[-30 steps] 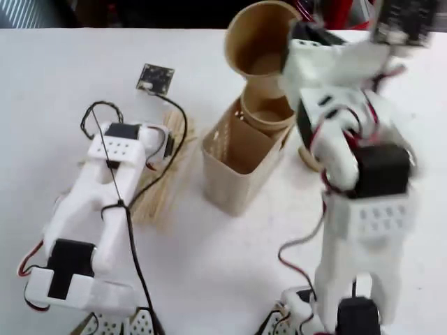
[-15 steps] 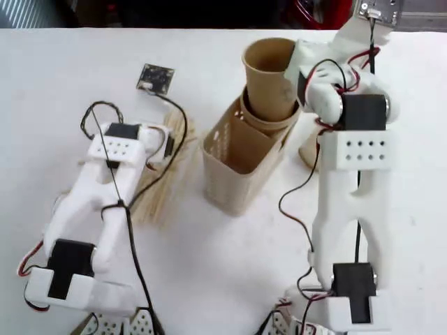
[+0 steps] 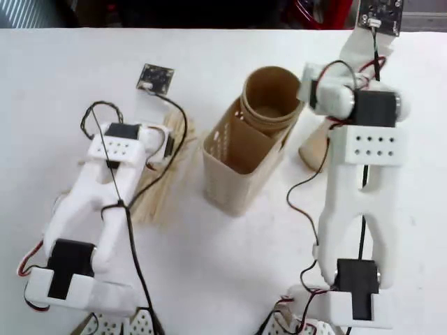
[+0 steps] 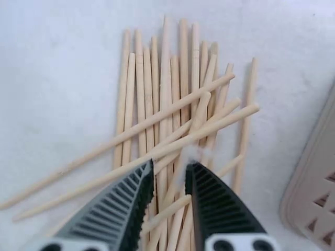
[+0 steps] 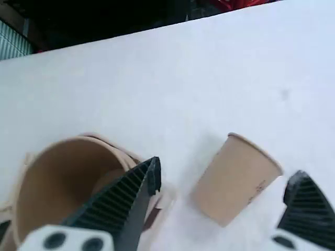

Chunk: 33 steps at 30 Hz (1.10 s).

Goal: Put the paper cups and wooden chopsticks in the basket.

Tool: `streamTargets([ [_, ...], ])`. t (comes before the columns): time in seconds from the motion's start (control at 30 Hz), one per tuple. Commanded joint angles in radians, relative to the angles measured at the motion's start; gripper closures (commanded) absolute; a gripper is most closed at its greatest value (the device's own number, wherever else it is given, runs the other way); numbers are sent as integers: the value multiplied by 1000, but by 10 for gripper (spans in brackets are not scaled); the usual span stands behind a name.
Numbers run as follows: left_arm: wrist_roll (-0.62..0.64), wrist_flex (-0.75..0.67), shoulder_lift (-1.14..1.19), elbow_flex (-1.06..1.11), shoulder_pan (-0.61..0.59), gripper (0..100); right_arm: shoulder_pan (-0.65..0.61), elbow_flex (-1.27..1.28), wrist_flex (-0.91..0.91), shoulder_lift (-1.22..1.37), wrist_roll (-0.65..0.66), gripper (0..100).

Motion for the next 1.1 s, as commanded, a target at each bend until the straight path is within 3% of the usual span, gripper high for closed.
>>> streamTargets([
  [0.0,5,-17,-36,-12,12,881,53,17,5,-4,210,630],
  [0.2,5,-17,-36,-12,12,881,229,64,-82,22,425,629],
  [0.3,5,-17,-36,-11,12,881,249,71,-117,94,539,629],
  [0.5,5,-17,-35,-6,12,881,305,63,-239,312,634,628],
  [0.67,5,-44,-35,-3,12,882,277,63,-245,455,833,628],
  [1.07,5,-46,-35,-3,12,883,280,71,-269,661,845,634],
])
